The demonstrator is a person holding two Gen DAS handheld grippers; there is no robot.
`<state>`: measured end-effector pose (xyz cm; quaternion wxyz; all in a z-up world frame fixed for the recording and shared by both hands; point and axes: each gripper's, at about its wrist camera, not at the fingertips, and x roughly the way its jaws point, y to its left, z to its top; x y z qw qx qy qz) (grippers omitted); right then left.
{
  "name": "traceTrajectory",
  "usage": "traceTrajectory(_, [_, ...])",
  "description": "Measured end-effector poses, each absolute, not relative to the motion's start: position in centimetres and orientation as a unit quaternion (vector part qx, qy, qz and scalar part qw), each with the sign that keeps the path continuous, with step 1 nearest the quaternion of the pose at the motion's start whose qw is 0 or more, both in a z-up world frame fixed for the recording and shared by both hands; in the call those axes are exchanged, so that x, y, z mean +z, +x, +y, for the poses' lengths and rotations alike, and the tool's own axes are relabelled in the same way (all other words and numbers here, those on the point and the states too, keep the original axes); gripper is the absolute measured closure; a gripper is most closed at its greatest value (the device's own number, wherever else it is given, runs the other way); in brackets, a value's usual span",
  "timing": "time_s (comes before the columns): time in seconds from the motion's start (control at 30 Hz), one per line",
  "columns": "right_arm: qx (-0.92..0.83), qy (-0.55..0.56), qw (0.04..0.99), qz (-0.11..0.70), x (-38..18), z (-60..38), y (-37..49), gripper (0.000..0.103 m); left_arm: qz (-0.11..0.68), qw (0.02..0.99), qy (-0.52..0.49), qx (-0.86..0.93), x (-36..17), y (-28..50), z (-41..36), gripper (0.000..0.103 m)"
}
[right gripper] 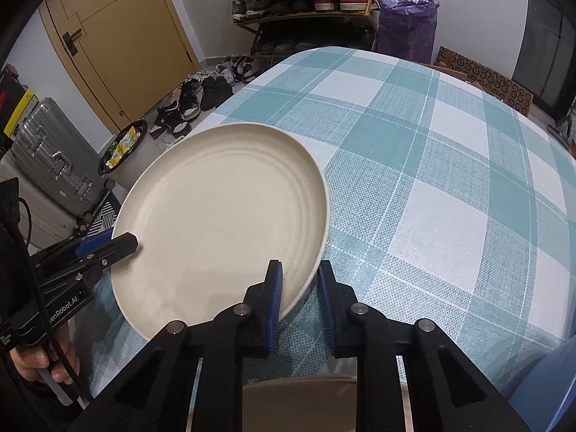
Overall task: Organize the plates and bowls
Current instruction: 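Close both tools on the cream plate rim and lift it, then carry the held cream plate toward the plate stack beside the blue bowls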
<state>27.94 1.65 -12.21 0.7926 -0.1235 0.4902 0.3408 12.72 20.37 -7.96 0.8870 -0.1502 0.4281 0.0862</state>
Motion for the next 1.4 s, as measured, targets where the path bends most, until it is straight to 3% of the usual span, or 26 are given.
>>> traceTrajectory(1.4, [0.333,-0.118,0.822,0.446,-8.4,-1.3,25.5,0.083,0.387,0.911,-0.125,0.074,-3.9,11.2,17.7,0.081])
